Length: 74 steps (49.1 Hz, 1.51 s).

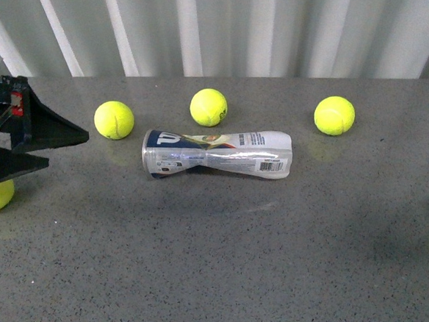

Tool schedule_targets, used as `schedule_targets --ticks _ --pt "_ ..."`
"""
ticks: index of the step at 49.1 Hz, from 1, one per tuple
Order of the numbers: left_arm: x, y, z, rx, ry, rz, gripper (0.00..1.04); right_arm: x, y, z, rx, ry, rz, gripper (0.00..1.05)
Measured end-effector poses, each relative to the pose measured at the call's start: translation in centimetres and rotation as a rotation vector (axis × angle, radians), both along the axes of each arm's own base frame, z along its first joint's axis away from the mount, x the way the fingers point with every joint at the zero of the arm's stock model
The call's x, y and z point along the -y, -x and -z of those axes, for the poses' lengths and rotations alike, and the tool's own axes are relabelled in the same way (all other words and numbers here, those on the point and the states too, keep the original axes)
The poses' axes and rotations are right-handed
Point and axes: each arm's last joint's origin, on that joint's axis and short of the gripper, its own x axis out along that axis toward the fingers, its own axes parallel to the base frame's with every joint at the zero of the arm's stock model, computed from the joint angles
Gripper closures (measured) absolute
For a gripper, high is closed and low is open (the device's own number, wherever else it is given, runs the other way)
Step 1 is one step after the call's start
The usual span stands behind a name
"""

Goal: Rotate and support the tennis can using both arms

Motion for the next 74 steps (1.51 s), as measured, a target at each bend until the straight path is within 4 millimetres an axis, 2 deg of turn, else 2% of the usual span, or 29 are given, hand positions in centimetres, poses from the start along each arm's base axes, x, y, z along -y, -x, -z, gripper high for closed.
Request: schedule_targets --ticks 12,22,36,59,61,69,74 --pt "1.1 -3.0 1.1 0.016 0.024 0.059 0.07 0.0 0.0 0.0 0.000 0.000 0.000 0.07" --pt "3.7 -5.4 3.2 -0.012 0.034 0.108 0.07 0.0 0.0 0.0 0.000 0.000 0.000 0.07" --pt "6.9 -6.3 4.1 -0.021 0.075 0.170 0.07 0.0 0.0 0.0 0.000 0.000 0.000 0.07" --pt "10.0 -7.3 6.0 -0.089 0.122 0.194 0.07 0.0 0.0 0.0 0.000 0.000 0.000 0.07" --pt "10.3 -7.3 6.2 -0.096 0.130 0.199 0.12 0.0 0.0 0.0 0.000 0.000 0.000 0.07" --pt "10.9 -7.4 6.3 -0.115 0.184 0.196 0.48 0.0 0.0 0.0 0.000 0.000 0.000 0.07" --pt "11.0 -7.4 6.2 -0.114 0.211 0.197 0.64 0.0 0.0 0.0 0.000 0.000 0.000 0.07"
